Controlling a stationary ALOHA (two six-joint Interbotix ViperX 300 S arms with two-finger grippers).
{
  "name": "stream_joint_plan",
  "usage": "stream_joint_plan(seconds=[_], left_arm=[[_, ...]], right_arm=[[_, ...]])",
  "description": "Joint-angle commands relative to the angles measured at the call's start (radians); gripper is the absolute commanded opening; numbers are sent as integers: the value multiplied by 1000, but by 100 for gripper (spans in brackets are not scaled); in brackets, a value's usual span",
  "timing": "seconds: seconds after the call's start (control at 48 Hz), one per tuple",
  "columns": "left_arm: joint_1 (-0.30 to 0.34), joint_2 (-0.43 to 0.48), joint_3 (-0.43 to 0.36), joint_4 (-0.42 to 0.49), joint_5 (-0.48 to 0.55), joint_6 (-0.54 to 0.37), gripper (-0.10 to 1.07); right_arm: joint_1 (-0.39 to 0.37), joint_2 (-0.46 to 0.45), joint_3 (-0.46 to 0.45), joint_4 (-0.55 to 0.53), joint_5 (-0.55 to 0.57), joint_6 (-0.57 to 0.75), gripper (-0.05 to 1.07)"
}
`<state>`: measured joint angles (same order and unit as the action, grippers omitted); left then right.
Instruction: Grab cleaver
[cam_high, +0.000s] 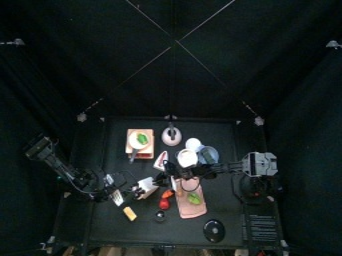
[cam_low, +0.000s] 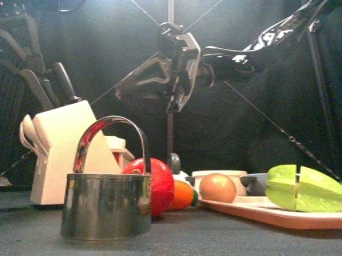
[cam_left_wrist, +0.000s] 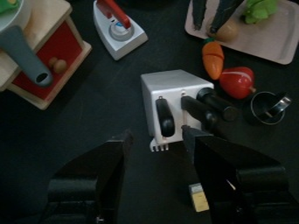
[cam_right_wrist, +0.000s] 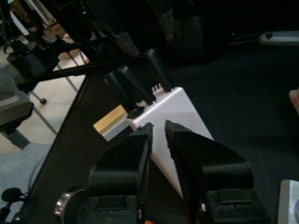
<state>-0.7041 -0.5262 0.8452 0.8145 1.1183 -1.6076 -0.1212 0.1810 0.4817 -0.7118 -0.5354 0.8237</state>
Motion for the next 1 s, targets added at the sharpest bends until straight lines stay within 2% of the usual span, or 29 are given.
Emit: stream_joint_plan(seconds=[0.0, 0.292, 0.521, 0.812, 0.896, 0.979], left_arm=[[-2, 0, 6, 18, -3, -15, 87], [6, 6, 34, 64, -48, -61, 87], [54, 23, 34, 92, -118, -64, 86], [78, 38, 37, 109, -121, -64, 86], [80, 38, 38, 110, -121, -64, 83], [83, 40, 40, 109, -121, -64, 75]], right_arm=[[-2, -3, -40, 0, -6, 0, 63], [5, 46, -80, -2, -6, 0, 63], [5, 63, -95, -2, -8, 0, 63], [3, 69, -97, -2, -6, 0, 63], [0, 72, -98, -3, -6, 0, 63], [0, 75, -100, -3, -6, 0, 63]])
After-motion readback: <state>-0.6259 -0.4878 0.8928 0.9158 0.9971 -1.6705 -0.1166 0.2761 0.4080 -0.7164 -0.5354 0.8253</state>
